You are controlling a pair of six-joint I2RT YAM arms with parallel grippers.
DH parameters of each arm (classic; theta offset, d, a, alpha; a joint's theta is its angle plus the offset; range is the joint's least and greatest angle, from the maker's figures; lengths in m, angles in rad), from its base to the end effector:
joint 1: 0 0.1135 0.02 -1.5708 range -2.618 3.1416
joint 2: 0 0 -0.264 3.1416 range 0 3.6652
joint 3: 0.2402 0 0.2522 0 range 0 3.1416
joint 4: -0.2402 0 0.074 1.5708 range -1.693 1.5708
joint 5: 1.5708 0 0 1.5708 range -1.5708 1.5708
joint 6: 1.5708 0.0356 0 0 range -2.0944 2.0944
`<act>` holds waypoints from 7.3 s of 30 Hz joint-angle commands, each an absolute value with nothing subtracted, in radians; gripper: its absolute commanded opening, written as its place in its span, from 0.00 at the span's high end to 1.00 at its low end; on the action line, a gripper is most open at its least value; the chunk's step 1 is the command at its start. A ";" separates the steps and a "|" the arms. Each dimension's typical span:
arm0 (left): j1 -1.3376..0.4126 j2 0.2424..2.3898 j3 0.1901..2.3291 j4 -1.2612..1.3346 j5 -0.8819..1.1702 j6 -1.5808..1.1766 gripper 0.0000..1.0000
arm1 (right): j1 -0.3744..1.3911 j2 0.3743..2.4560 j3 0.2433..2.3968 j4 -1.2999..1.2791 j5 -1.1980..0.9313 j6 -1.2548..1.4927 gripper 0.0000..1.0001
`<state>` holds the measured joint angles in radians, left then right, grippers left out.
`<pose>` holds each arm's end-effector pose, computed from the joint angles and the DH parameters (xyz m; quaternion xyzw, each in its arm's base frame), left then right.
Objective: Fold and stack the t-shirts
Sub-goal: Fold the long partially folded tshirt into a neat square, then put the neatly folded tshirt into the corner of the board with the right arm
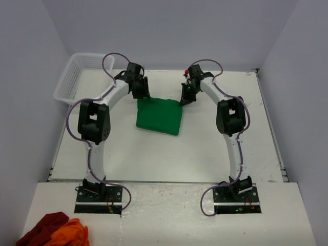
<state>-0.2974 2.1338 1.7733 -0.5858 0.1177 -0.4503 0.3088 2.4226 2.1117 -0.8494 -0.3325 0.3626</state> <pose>0.4531 -0.1433 0.2178 -0.0545 0.9486 -0.1641 0.2650 0.4854 0.1670 0.1709 -0.0077 0.9661 0.2192 0.1364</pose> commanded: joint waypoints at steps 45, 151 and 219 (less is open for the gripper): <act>-0.347 2.014 1.737 -0.569 0.028 -0.448 1.00 | 0.314 2.217 1.967 -0.801 -0.253 0.341 1.00; -0.341 2.120 1.766 -0.489 -0.115 -0.390 0.98 | 0.365 2.142 1.799 -0.758 -0.292 0.373 0.92; -0.658 1.467 0.747 -0.216 -0.029 -0.680 1.00 | 0.506 1.980 1.284 -0.457 -0.376 0.498 0.27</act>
